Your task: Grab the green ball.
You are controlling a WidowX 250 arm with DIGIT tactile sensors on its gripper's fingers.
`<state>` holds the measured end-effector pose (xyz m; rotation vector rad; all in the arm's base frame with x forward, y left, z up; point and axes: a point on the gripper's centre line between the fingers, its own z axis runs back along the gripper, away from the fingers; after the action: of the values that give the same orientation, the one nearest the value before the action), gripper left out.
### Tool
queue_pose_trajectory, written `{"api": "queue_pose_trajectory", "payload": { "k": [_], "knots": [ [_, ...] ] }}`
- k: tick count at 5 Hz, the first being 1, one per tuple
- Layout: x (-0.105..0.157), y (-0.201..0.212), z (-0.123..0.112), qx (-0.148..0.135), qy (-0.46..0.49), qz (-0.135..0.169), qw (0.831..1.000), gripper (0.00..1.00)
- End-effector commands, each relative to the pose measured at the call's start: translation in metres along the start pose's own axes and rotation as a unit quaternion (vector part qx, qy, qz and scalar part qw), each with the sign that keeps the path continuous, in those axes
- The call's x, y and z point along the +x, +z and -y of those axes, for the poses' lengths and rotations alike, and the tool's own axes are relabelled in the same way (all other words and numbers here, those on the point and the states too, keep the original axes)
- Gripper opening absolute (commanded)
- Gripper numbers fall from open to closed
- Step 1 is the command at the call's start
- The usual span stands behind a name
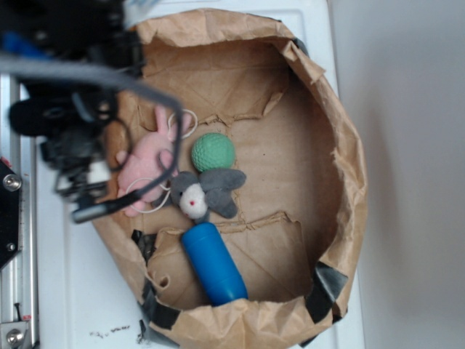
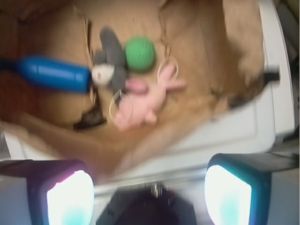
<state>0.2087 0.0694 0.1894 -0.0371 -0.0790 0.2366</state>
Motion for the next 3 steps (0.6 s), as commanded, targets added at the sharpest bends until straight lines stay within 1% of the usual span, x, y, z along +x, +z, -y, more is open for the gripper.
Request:
{"api": "queue_pose_trajectory", "payload": {
  "k": [1,2,3],
  "knots": [
    [0.005,0.012,-0.006,0.003,0.004,0.022,1.0,1.0],
    [0.005,0.012,-0.006,0.003,0.004,0.022,1.0,1.0],
    [0.011,-0.011,-0.004,0.047,-0.003,0.04,0.998,1.0]
  ]
}}
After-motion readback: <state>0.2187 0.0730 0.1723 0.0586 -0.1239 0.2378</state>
